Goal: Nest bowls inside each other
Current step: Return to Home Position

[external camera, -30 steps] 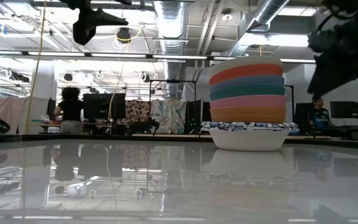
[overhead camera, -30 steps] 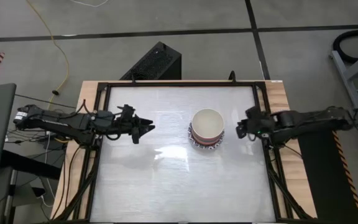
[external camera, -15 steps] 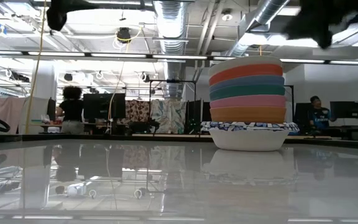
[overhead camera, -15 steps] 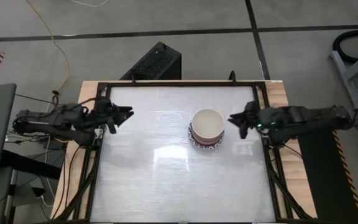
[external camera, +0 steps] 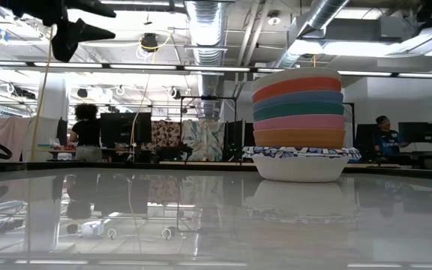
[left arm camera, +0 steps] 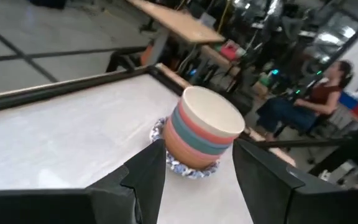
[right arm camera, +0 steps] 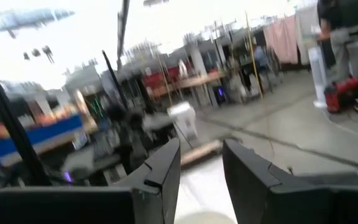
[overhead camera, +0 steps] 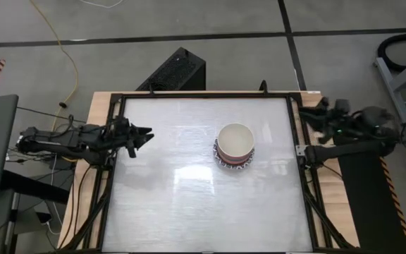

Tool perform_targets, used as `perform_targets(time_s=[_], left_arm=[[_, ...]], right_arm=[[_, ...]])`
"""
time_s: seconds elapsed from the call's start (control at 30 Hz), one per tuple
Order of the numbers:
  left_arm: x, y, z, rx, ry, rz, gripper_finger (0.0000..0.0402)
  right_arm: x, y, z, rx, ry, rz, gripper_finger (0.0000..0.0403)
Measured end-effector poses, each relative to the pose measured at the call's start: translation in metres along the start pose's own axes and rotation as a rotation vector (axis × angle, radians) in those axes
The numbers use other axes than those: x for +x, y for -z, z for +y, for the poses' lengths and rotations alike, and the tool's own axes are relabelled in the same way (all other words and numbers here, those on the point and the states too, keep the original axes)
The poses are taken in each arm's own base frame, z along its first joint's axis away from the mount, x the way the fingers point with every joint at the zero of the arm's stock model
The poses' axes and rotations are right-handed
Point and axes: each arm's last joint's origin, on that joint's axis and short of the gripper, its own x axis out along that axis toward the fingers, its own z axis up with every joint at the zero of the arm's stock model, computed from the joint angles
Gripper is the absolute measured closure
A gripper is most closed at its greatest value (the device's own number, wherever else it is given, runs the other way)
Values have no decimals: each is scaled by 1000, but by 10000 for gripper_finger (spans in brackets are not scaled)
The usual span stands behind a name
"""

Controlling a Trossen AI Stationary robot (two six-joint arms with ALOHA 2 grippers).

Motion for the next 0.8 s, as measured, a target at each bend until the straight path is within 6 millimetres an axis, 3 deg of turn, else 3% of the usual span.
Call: perform_targets(time_s=[0.17,0.27,0.47,0.8], left_arm=[[-9,16,15,6,15,-65,226],[-13,28,24,-15,17,-99,226],[-19,40,33,-89,106,-148,226],[-32,42,40,-90,152,-123,226]], right_arm=[[-26,-6,-11,65,-27,-104,262],[-31,-8,-13,93,-28,-124,262],[-21,12,-13,-4,-25,-34,262],[-6,42,-14,-30,10,47,262]])
